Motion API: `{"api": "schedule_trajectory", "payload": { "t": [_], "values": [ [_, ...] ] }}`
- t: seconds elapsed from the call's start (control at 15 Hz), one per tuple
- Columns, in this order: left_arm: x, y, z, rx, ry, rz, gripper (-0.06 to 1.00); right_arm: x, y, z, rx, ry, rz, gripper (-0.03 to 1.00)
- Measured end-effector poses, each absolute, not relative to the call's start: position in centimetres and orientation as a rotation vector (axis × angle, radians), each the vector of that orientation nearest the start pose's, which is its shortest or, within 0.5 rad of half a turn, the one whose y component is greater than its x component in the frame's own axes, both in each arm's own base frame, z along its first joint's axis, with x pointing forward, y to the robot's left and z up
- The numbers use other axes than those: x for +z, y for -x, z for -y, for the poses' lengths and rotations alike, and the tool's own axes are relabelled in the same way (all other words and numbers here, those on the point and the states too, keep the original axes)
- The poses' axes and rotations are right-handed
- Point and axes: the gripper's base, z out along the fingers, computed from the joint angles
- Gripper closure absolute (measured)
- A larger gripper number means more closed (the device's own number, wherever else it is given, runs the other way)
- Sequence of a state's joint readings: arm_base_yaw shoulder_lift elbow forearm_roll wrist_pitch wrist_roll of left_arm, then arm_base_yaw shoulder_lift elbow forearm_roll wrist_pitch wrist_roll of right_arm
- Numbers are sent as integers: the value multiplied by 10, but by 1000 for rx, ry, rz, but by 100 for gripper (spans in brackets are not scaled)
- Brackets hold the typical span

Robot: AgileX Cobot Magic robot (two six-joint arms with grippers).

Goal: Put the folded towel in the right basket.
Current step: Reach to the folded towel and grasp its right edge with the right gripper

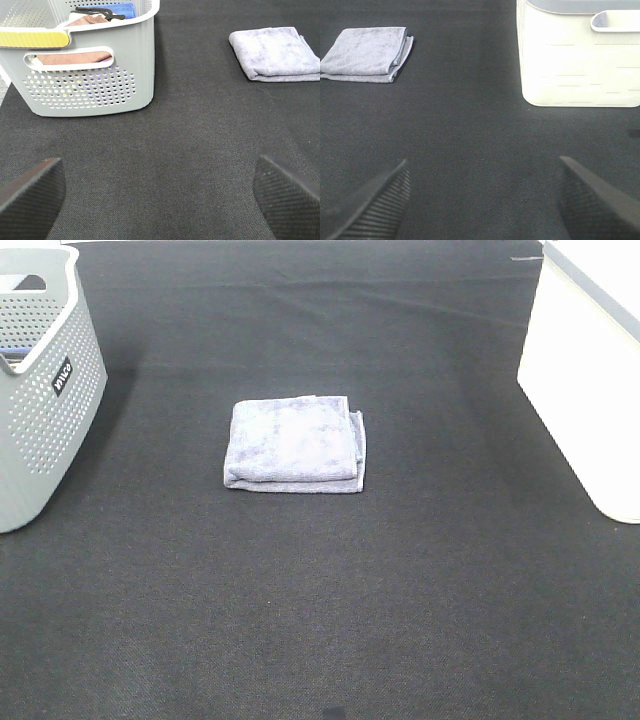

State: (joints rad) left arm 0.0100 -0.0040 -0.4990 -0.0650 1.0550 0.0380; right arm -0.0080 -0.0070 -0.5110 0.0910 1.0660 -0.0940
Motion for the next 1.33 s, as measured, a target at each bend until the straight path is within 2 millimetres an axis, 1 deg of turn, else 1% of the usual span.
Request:
{"api": "schedule_trajectory", "payload": {
  "t": [1.33],
  "values": [
    [278, 5, 5, -48, -31, -2034, -2, 280, 8, -7, 44, 93, -2026, 22]
  ]
}}
